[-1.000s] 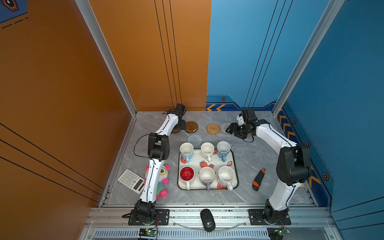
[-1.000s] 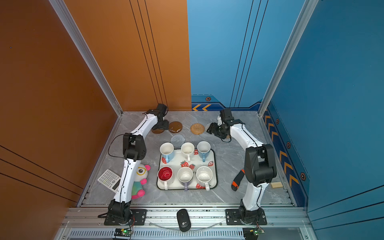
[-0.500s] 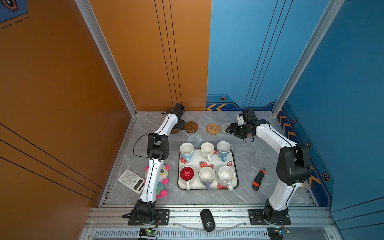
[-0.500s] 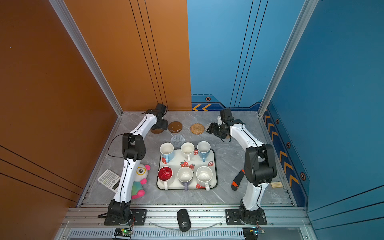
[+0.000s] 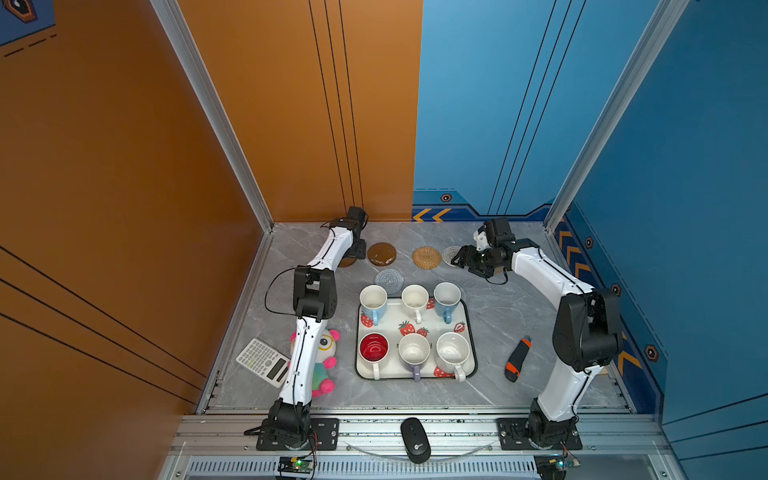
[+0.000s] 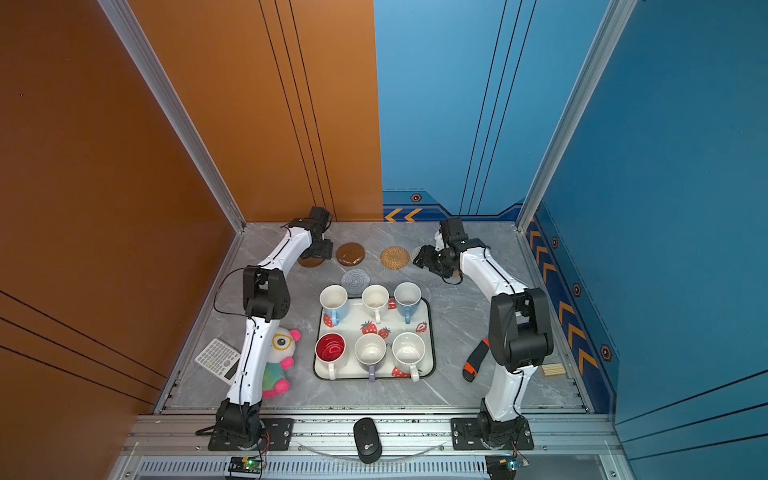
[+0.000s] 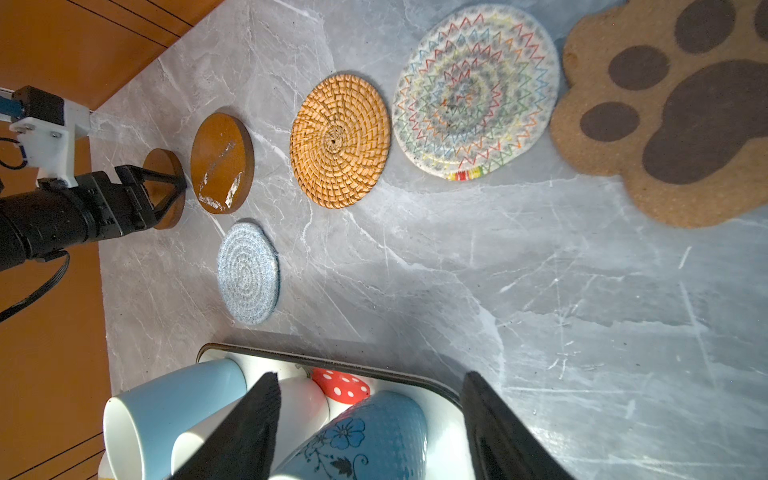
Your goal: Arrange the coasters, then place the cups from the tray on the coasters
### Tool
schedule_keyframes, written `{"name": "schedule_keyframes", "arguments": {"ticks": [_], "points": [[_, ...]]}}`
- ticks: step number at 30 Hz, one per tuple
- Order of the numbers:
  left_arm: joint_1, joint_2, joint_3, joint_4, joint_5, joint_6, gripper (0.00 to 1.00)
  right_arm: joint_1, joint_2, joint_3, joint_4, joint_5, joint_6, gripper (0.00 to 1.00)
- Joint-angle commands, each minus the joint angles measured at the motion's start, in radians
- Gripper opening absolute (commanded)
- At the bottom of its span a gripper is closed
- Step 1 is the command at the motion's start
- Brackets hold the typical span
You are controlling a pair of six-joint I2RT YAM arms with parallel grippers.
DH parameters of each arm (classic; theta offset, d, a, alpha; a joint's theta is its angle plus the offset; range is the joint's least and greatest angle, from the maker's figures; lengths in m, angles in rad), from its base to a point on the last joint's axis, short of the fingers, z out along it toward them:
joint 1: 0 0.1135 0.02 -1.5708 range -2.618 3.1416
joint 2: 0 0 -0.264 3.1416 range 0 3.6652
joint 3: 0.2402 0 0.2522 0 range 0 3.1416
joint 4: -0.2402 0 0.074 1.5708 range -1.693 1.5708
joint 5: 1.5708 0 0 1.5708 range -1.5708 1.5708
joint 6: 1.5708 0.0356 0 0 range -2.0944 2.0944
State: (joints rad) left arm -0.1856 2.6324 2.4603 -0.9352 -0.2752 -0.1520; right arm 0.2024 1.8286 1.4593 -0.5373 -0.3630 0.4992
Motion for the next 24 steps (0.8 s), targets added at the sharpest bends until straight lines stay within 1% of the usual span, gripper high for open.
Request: {"name": "schedule_keyframes", "arguments": {"ticks": [1, 4, 8, 13, 16, 19, 22, 24], "points": [[0.019, -0.038, -0.012, -0.023, -0.034, 0.022, 0.78, 0.005, -0.018, 0.002, 0.011, -0.010, 0.014, 0.68], [0.021, -0.048, -0.007, -0.021, -0.032, 0.019, 0.78, 0.006, -0.023, -0.002, 0.011, -0.009, 0.015, 0.68], [0.019, -0.066, 0.027, -0.022, -0.003, 0.004, 0.78, 0.005, -0.029, -0.003, 0.013, -0.008, 0.015, 0.68], [-0.003, -0.112, 0.077, -0.022, 0.031, -0.014, 0.78, 0.006, -0.037, -0.003, 0.014, -0.011, 0.012, 0.68], [-0.032, -0.135, 0.101, -0.021, 0.062, -0.024, 0.79, 0.006, -0.037, -0.004, 0.016, -0.012, 0.012, 0.68], [-0.073, -0.144, 0.123, -0.021, 0.117, -0.026, 0.79, 0.005, -0.035, -0.007, 0.018, -0.016, 0.013, 0.68], [-0.115, -0.137, 0.135, -0.019, 0.154, -0.024, 0.80, 0.005, -0.034, -0.008, 0.022, -0.020, 0.010, 0.69], [-0.148, -0.115, 0.154, -0.019, 0.173, -0.021, 0.83, 0.005, -0.032, -0.009, 0.023, -0.023, 0.010, 0.69]]}}
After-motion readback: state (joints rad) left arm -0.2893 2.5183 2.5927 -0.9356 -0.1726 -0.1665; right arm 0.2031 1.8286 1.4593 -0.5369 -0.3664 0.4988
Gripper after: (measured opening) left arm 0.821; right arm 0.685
